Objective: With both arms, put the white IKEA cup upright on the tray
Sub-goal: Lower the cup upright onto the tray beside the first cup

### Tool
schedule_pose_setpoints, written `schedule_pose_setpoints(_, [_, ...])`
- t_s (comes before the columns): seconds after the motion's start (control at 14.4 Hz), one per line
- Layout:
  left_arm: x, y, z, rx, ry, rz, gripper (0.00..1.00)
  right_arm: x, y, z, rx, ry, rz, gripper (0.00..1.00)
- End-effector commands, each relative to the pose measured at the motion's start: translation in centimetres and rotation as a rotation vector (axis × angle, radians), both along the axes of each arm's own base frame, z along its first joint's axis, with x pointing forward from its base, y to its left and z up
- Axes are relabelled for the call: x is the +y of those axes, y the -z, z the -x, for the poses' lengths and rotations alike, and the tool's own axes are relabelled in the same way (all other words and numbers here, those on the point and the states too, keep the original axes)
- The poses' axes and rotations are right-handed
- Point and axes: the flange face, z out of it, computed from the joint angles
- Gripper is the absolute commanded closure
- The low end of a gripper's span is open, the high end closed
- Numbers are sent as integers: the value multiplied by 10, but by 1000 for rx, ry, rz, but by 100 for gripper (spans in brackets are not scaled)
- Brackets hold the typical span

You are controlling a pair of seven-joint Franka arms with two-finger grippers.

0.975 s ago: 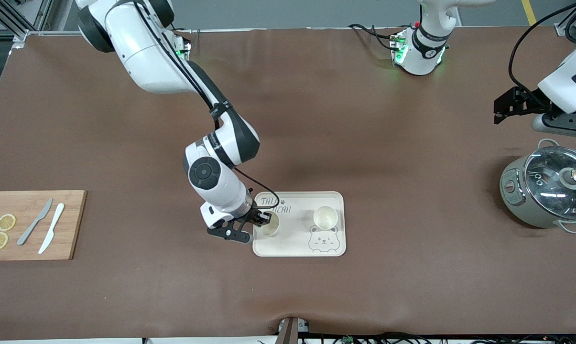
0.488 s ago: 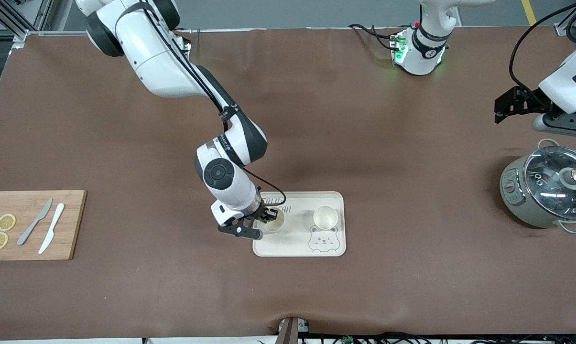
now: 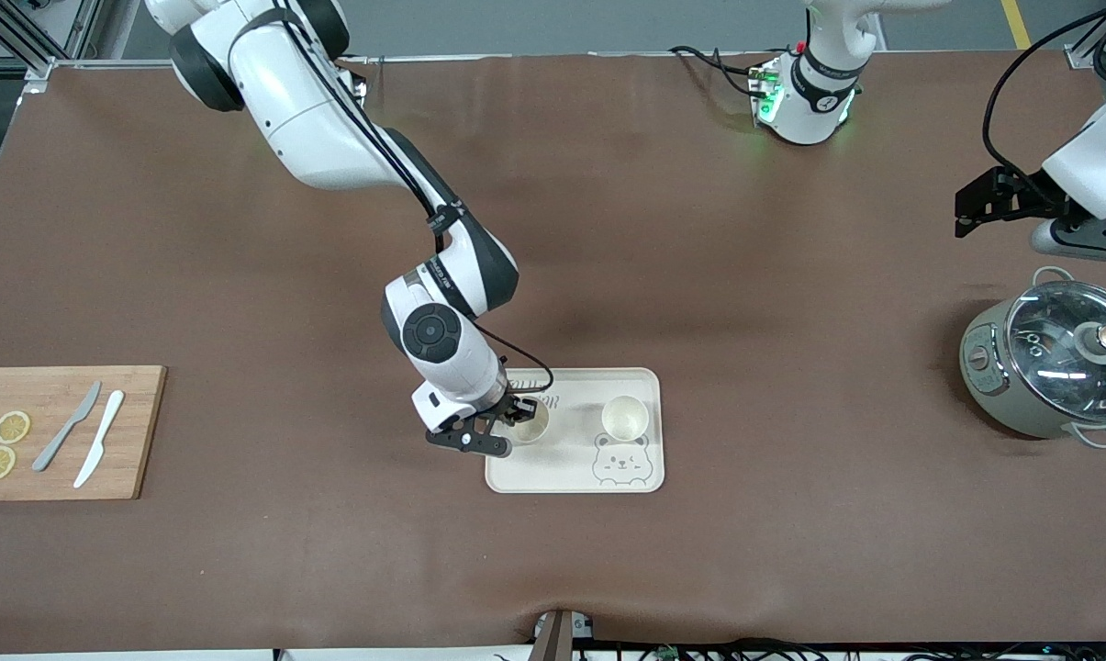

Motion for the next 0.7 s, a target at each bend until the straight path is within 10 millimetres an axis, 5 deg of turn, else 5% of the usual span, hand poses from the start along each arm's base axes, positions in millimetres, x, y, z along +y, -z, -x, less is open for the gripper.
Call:
schedule_pose_setpoints(0.0, [3, -4, 1, 0, 9, -2, 0, 8, 1, -1, -22, 1, 6, 100])
schedule_pose_setpoints(0.21, [3, -4, 0, -1, 7, -2, 0, 8, 2, -1, -21, 1, 7, 100])
schedule_pose_setpoints(0.28, [3, -3, -1, -1, 6, -2, 0, 6, 2, -2, -21, 4, 7, 93])
schedule_pose_setpoints(0.42, [3, -2, -2, 0, 6, -2, 0, -1, 2, -7, -19, 15, 5, 9])
schedule_pose_setpoints(0.49, [3, -2, -2, 0, 6, -2, 0, -2, 3, -7, -18, 13, 6, 0])
schedule_pose_setpoints(0.63, [4, -3, -2, -1, 6, -1, 0, -3, -2, -9, -24, 10, 3, 0])
